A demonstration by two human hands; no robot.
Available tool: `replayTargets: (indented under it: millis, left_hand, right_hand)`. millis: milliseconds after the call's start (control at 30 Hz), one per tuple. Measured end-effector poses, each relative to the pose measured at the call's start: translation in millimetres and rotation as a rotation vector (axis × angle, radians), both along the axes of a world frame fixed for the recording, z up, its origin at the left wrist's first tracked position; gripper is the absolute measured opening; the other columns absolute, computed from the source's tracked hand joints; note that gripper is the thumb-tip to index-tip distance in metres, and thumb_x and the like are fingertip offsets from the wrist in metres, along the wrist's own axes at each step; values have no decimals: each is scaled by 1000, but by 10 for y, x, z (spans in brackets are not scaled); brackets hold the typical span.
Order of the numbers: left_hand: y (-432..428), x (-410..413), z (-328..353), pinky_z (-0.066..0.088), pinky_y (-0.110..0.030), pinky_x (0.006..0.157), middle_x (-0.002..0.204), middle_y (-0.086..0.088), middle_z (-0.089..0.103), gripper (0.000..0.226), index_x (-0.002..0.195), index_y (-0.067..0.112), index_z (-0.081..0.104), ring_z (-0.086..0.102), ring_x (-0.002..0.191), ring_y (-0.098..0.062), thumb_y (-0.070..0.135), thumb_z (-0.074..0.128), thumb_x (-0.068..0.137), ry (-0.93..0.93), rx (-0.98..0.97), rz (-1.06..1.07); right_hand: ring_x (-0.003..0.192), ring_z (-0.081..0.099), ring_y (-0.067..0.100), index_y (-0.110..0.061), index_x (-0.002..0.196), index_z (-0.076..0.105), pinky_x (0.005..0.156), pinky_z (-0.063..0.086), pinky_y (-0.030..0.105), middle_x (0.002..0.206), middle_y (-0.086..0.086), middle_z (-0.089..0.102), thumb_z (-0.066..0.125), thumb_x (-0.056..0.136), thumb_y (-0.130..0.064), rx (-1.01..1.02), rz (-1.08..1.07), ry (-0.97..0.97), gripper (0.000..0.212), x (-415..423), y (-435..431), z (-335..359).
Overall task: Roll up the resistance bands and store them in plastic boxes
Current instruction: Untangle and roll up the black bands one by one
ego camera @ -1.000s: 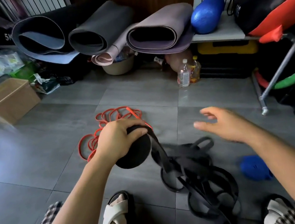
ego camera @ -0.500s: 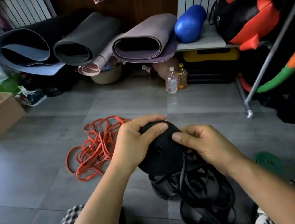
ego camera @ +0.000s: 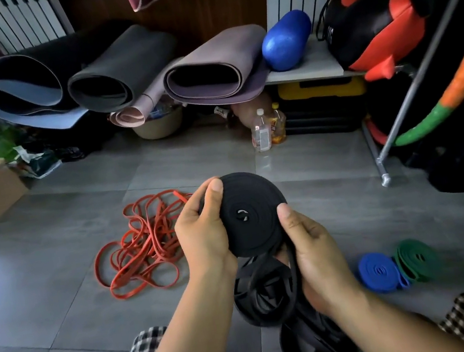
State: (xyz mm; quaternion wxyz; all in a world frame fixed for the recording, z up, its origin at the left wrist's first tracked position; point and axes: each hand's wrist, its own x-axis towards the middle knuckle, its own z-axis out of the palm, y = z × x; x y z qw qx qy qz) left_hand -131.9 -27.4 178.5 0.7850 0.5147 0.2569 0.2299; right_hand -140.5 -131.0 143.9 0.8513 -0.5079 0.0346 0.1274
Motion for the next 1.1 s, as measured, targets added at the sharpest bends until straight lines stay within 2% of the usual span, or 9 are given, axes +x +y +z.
replayTargets:
  millis: [233,367,467,567,633,833,967,1067,1100]
  left_hand:
    - [-97,6,-90,53,-40,87,101,-4,67,15,99,17,64,64,92,-19,27,58,90,88,-149,41]
    - [13,-4,-63,53,-31,71,95,-6,64,22,91,15,56,62,84,-19,36,61,86,151,-17,-186]
    - [169,-10,-5,44,-36,68,81,-9,57,36,74,18,46,55,74,-22,47,67,74,224,138,-440]
    - [99,-54,-16,50,-27,58,67,-2,64,26,80,16,56,61,61,-15,36,70,72,250,230,-641]
    - [29,-58,-51,51,-23,55,64,0,65,13,76,15,63,61,60,-14,26,69,78,209,263,-614]
    - [-5,-45,-76,53,-28,57,70,-5,67,18,79,8,63,62,63,-18,26,66,81,104,90,-389]
    - [-92,-47,-118,54,-32,62,72,-6,66,22,80,7,61,62,66,-20,28,65,83,100,34,-255]
    - [-169,-28,-149,56,-35,66,75,-4,67,23,81,9,61,63,69,-18,31,65,84,104,-27,-173]
    - [-202,-25,-166,56,-37,69,79,-5,67,23,82,8,60,63,73,-20,31,64,84,106,-38,-153]
  right_hand:
    - [89,69,21,-5,98,66,72,56,27,94,9,73,50,90,-32,-218,39,-39,33,124,-40,-23]
    - [75,69,20,-5,91,69,69,57,32,83,7,74,53,87,-32,-365,171,-26,31,307,-287,109]
    - [77,69,22,-5,90,69,72,57,31,88,12,73,56,76,-32,-363,401,-26,33,407,-502,243]
    - [81,67,21,-8,93,68,75,54,31,91,12,72,57,72,-32,-462,569,-88,34,367,-549,275]
    - [87,67,23,-7,95,68,81,53,33,95,13,72,56,73,-34,-464,535,-117,36,336,-522,256]
    - [99,66,14,-13,103,67,88,51,28,101,2,72,46,82,-44,-320,331,-109,43,266,-429,183]
    - [58,65,5,-10,99,66,52,49,16,68,-3,71,37,96,-40,-222,99,38,41,175,-287,66]
    - [93,66,31,-13,113,64,87,52,42,100,13,71,37,94,-48,-152,4,137,48,156,-195,6]
    - [101,64,30,-15,116,63,94,49,46,107,14,69,35,95,-47,-119,-21,153,47,151,-185,-4]
